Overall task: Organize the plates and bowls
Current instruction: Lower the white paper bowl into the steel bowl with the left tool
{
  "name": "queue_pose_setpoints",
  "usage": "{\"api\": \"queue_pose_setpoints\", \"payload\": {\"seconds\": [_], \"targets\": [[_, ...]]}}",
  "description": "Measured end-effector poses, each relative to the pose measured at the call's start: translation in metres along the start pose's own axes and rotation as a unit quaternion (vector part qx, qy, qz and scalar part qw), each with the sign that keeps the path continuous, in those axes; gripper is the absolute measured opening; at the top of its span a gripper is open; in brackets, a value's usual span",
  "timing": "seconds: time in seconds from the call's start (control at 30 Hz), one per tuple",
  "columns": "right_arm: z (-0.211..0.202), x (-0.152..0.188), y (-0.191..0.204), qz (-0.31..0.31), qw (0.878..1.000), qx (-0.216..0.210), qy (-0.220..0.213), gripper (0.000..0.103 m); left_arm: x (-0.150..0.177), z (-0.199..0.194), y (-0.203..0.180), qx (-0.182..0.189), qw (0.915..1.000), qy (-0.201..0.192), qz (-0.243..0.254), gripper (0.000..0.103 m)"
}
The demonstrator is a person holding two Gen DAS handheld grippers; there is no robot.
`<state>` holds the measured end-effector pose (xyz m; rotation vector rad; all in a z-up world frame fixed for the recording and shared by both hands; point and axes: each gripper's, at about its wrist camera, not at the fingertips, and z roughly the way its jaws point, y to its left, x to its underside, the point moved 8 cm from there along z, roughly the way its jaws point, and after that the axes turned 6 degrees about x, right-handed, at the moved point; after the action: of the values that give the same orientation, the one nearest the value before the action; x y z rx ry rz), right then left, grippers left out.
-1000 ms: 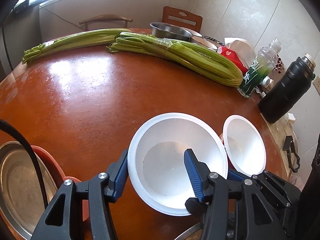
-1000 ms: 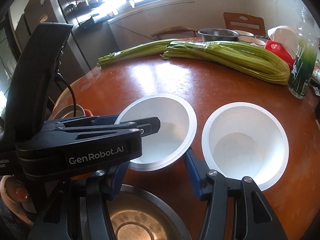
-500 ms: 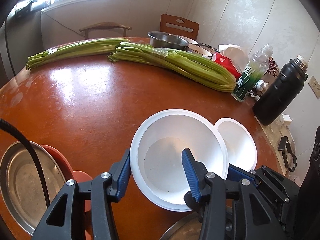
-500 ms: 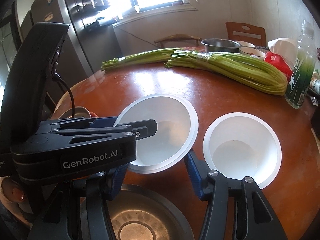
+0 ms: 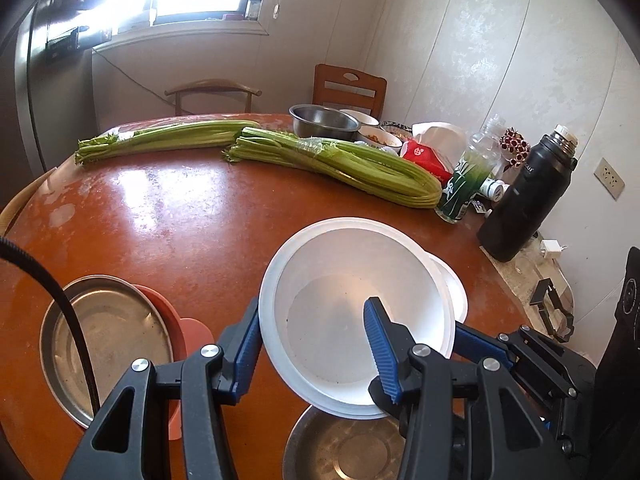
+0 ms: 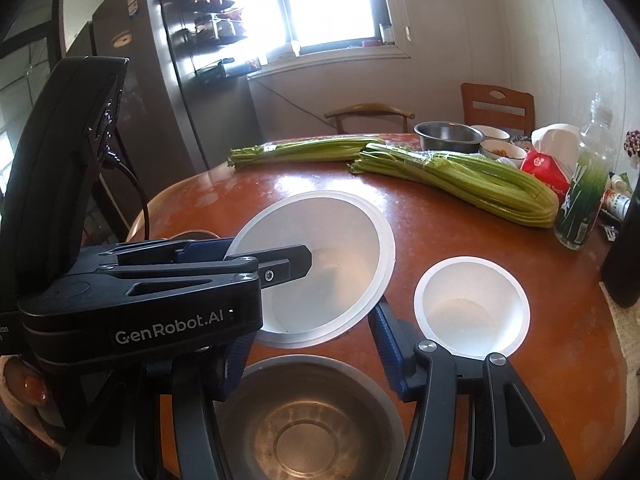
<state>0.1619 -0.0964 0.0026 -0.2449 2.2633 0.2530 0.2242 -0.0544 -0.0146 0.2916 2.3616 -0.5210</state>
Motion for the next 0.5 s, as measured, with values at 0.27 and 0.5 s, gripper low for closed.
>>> {"api": "queue_pose_setpoints", "payload": {"seconds": [0.27, 0.5], "targets": [[-0.032, 0.006, 0.009, -0.006, 1.000, -0.001, -0.019, 0.058, 0.012, -0.034, -0.016, -0.004, 0.9998, -0.019, 0.010, 0.050], [-0.054, 0.017, 0.014, -0.013, 1.000, -0.003, -0.027, 0.058, 0.027, -0.054, -0.030, -0.008, 0.9994, -0.028, 0.017, 0.050]]}}
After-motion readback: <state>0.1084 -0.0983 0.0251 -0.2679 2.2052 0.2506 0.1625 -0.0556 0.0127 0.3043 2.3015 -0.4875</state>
